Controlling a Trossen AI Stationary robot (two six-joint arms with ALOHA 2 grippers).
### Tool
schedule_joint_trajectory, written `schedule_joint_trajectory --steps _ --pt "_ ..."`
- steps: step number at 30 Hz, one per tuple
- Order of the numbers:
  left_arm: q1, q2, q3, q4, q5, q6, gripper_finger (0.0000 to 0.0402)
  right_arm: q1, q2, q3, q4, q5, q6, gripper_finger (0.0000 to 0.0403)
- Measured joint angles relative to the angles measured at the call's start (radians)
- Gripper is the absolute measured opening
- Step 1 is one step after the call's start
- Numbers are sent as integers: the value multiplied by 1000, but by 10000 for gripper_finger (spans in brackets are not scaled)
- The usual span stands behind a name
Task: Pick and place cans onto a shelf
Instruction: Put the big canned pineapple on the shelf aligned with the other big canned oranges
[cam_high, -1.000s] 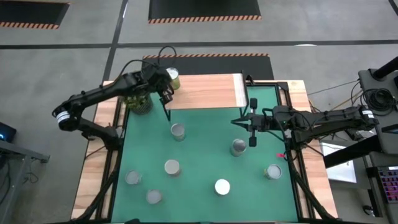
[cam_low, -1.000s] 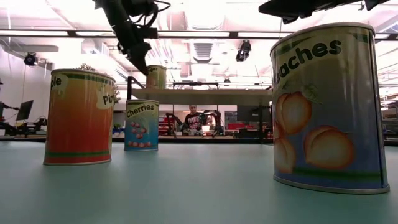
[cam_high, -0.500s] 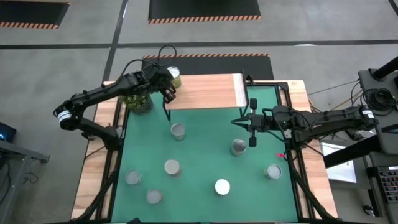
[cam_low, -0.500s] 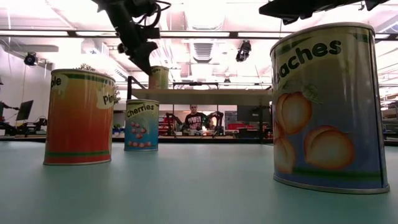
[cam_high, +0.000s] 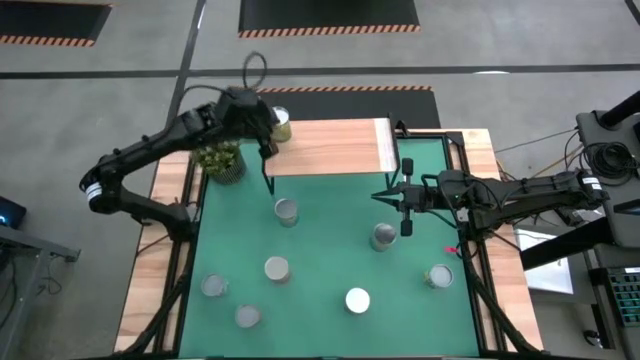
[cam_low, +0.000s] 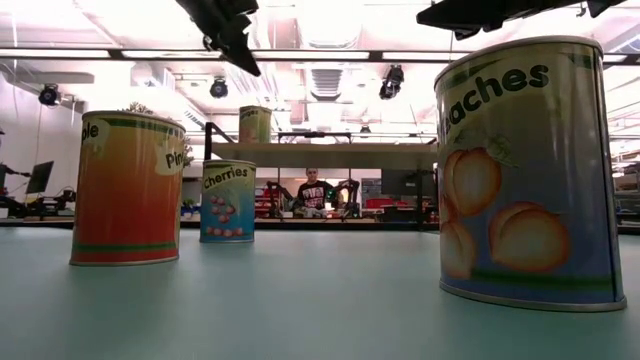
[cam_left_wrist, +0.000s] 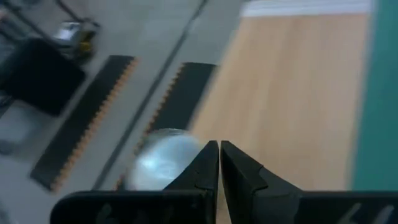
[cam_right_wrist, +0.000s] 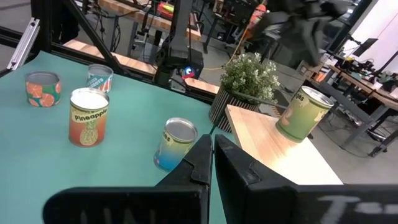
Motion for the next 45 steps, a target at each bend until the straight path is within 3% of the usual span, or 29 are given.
schedule_joint_trajectory --steps 8,19,21,24,27,34,40,45 --pt "128 68 10 2 34 -4 0 0 0 0 5 0 0 9" --pt "132 63 0 18 37 -43 0 0 0 1 -1 0 -9 9" --pt "123 42 -2 19 89 -74 0 0 0 1 -1 0 -9 9" --pt "78 -19 -8 28 179 -134 0 0 0 1 -3 0 -9 9" --pt "1 -94 -58 56 184 -187 0 0 0 1 -18 0 -5 9" --pt "-219 -263 -315 282 184 -397 0 0 0 1 -23 0 9 9" --pt "-384 -311 -465 392 182 -589 0 0 0 1 -21 1 4 9" --pt "-474 -282 -482 387 181 -747 0 0 0 1 -18 1 1 9"
